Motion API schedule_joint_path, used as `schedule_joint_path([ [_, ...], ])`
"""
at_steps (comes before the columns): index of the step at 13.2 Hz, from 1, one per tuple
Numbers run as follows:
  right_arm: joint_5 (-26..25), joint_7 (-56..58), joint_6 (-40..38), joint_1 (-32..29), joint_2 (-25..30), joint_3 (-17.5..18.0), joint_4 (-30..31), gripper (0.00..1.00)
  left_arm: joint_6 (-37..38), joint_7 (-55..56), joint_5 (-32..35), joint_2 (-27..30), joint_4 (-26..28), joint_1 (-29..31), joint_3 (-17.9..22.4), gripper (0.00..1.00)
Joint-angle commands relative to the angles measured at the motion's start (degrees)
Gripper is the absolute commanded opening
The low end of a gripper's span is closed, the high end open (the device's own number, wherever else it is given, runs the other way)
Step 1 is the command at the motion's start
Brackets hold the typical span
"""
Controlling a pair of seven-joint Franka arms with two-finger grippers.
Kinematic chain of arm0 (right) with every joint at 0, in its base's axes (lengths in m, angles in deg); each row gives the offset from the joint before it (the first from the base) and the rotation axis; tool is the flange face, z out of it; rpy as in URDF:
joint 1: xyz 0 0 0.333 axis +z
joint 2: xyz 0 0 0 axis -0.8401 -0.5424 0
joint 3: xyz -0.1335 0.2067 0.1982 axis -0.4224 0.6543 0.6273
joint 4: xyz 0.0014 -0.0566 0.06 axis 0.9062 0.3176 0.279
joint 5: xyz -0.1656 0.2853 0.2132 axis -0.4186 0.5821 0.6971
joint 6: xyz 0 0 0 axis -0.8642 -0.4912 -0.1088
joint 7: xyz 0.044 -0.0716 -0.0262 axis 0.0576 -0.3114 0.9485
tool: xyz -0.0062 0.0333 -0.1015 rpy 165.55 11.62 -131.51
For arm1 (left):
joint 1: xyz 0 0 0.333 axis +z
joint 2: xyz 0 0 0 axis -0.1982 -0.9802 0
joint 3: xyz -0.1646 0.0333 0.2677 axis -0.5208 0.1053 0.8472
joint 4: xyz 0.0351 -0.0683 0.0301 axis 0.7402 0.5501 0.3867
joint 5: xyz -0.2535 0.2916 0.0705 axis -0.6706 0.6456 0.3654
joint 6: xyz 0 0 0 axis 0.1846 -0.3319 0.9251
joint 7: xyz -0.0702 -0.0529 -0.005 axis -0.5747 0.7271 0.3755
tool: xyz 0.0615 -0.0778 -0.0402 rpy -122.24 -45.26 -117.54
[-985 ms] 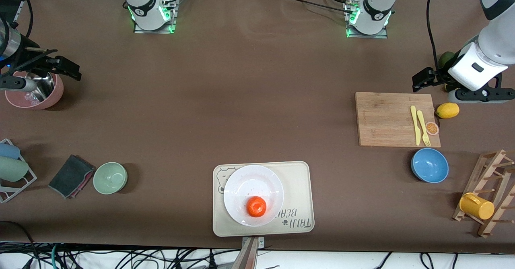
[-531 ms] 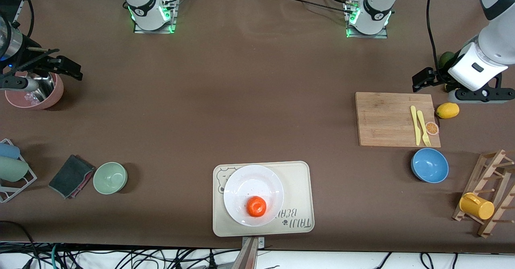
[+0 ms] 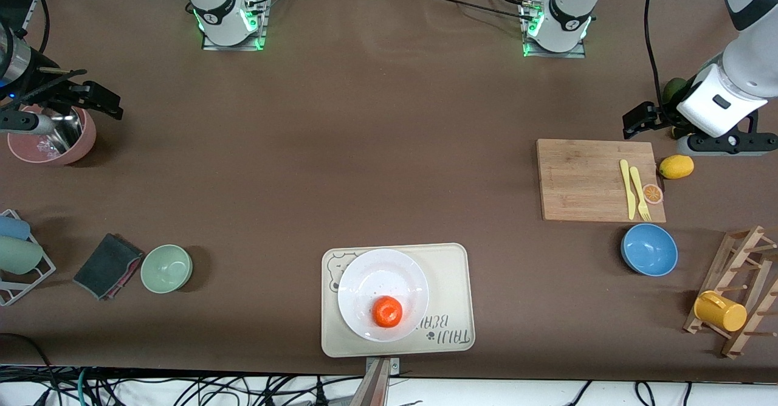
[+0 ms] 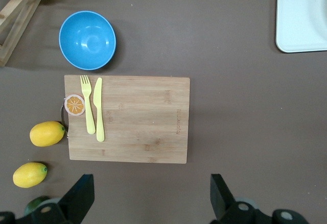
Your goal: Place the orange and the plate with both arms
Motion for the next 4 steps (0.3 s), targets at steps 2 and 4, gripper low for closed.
schedule_joint_path([
  [2,0.0,-0.1,0.0,0.0,0.4,0.3,-0.1,1.0,1.3,-0.7,0.9,-0.5,-1.5,-0.3,0.2,1.0],
  [4,0.2,-0.1,-0.1,0.0,0.3,0.3,-0.2,1.0,1.3,-0.7,0.9,-0.5,-1.5,-0.3,0.2,1.0],
])
